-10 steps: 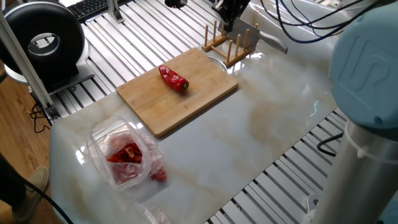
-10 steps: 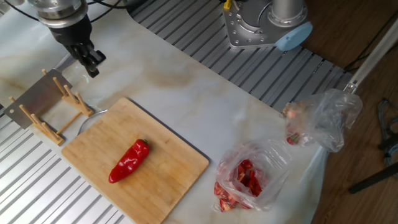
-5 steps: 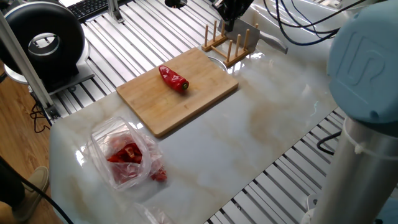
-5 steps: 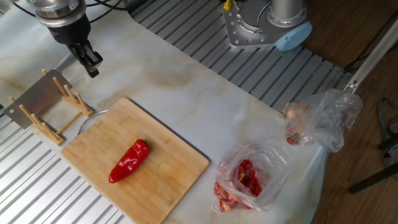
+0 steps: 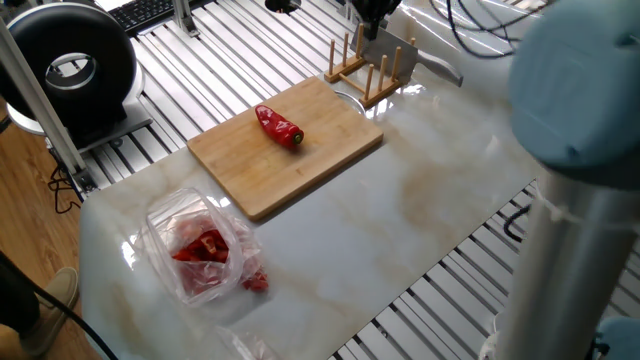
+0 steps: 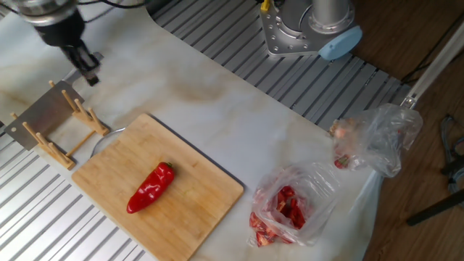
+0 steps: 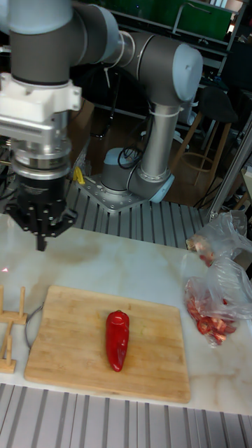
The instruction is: Chop the chili peppers
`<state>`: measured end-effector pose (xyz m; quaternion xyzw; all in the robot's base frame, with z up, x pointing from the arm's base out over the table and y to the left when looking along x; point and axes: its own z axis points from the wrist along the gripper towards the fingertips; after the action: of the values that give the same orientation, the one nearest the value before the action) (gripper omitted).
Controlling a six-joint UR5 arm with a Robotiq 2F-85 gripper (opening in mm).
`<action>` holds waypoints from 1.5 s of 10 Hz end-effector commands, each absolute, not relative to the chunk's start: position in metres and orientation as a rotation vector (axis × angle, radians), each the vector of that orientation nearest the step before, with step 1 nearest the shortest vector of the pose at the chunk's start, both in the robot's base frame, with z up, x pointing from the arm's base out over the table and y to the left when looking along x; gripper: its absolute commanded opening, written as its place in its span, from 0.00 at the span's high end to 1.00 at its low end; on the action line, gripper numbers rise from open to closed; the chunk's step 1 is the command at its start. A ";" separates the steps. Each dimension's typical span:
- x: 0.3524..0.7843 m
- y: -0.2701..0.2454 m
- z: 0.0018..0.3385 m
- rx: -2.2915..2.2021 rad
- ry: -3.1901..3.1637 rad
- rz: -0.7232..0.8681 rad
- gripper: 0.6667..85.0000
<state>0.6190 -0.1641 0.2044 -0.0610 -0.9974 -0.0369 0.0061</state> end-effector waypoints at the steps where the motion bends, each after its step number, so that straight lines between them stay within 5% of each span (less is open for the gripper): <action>1: 0.624 -0.214 0.192 -0.110 -3.103 -0.045 0.99; 5: 0.626 -0.244 0.191 -0.048 -3.072 -0.021 0.84; 7: 0.639 -0.240 0.192 -0.004 -3.103 -0.123 0.57; 15: 0.647 -0.282 0.157 -0.047 -3.117 -0.001 0.58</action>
<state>0.6423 -0.2749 0.1654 -0.0111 -0.9998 -0.0023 0.0173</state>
